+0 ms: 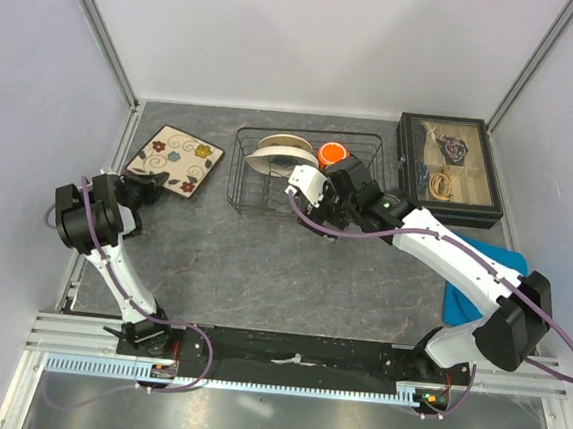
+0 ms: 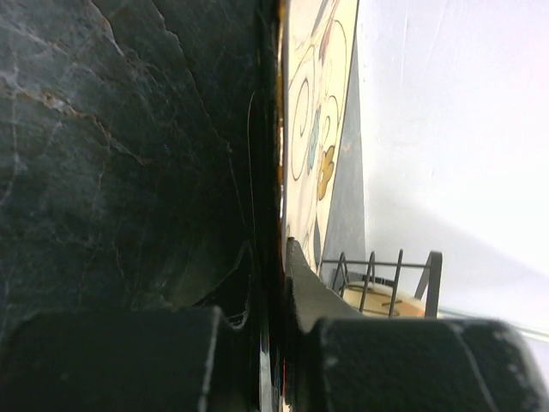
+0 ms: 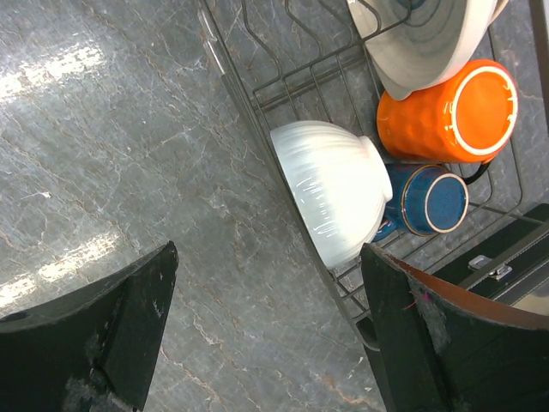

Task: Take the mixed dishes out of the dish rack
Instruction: Place the plate at the center of the board.

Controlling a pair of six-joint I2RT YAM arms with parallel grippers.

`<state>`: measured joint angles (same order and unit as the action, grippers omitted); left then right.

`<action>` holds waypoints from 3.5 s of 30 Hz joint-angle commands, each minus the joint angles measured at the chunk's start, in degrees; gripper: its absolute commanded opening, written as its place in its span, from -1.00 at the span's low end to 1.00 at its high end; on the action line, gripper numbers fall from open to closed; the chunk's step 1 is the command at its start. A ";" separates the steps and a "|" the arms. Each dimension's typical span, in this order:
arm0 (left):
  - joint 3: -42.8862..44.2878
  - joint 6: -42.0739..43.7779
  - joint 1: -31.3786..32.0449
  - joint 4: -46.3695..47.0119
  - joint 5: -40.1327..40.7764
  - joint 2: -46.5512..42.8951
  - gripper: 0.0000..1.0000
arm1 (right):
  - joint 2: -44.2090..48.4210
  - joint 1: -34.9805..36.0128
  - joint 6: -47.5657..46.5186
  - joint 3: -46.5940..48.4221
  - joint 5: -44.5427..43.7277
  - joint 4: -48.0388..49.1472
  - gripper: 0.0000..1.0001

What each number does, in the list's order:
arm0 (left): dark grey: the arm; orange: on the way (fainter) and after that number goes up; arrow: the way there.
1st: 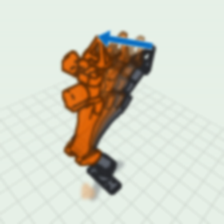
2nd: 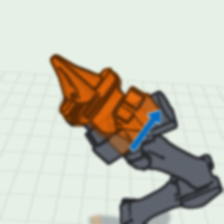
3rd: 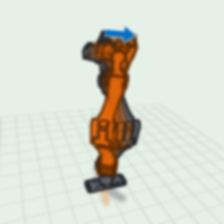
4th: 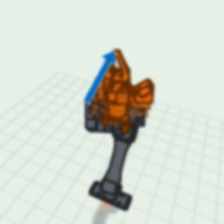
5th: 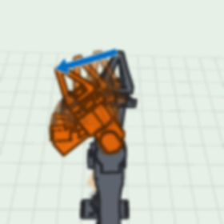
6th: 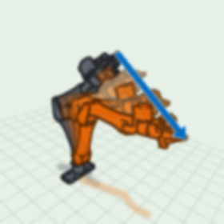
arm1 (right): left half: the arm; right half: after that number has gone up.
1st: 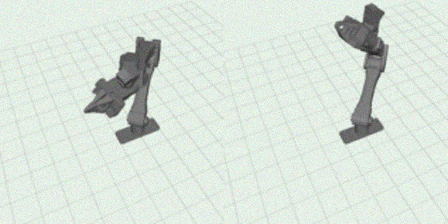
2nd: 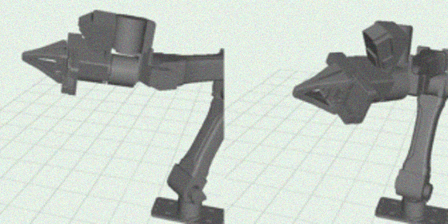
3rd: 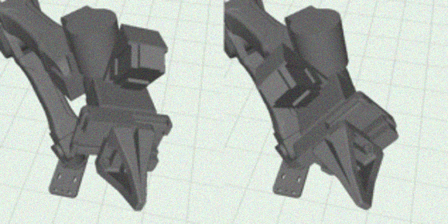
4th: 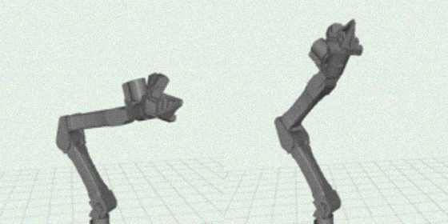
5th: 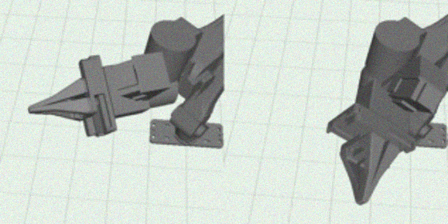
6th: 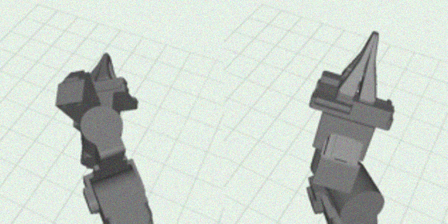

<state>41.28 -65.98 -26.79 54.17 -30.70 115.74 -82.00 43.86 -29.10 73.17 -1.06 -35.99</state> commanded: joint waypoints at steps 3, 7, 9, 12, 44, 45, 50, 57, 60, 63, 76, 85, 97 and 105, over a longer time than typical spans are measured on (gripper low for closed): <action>3.46 -7.32 1.74 12.71 1.96 1.50 -0.97 | -1.06 -0.61 0.71 1.63 0.71 1.18 0.91; 3.02 -8.03 1.91 12.54 2.49 2.20 -0.96 | -1.93 -0.70 0.45 1.72 0.88 1.18 0.91; 3.11 -8.73 2.00 12.19 2.31 2.38 -0.90 | -2.20 -0.70 0.54 2.24 0.97 1.09 0.91; 3.28 -8.56 2.00 11.22 2.48 2.47 -0.63 | -2.82 -0.70 0.45 2.86 0.97 0.66 0.91; 0.56 -3.99 4.64 8.49 -0.41 2.20 0.57 | -0.80 -0.97 0.01 0.40 0.88 1.18 0.96; 0.56 -3.90 4.72 8.32 -0.59 2.21 0.61 | -0.71 -0.97 0.01 0.40 0.88 1.18 0.96; 0.73 -2.23 4.64 6.21 -1.82 1.68 0.79 | -0.62 -0.96 -0.08 0.40 0.97 1.27 0.96; 1.61 -2.05 4.81 4.89 -2.88 2.20 0.88 | -0.71 -0.97 -0.08 0.84 0.89 0.83 0.96; 2.23 -1.96 4.81 4.19 -3.93 2.82 0.89 | -0.71 -0.97 -0.08 0.93 0.88 0.66 0.96; 2.84 -2.05 4.81 3.84 -5.07 3.70 0.89 | -0.88 -0.88 -0.17 1.01 0.80 0.74 0.97; 3.19 5.05 4.81 -11.52 -2.79 -2.62 0.99 | -0.89 -0.97 -0.43 0.49 0.80 0.92 0.96; 2.93 6.91 4.81 -16.64 -2.17 -5.53 0.99 | -0.09 -0.97 -0.52 -0.39 0.88 1.18 0.96; 1.79 10.43 4.29 -22.27 -2.08 -9.48 0.99 | 1.22 -1.05 -0.34 -0.92 0.88 1.71 0.96; 5.74 13.58 4.29 -30.43 -2.88 -8.25 0.99 | 2.54 -0.97 -0.25 -1.62 0.62 1.53 0.96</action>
<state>44.80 -58.63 -22.15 32.34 -34.92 108.05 -81.73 42.96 -29.34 72.01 -0.84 -35.77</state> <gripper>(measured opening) 0.991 0.982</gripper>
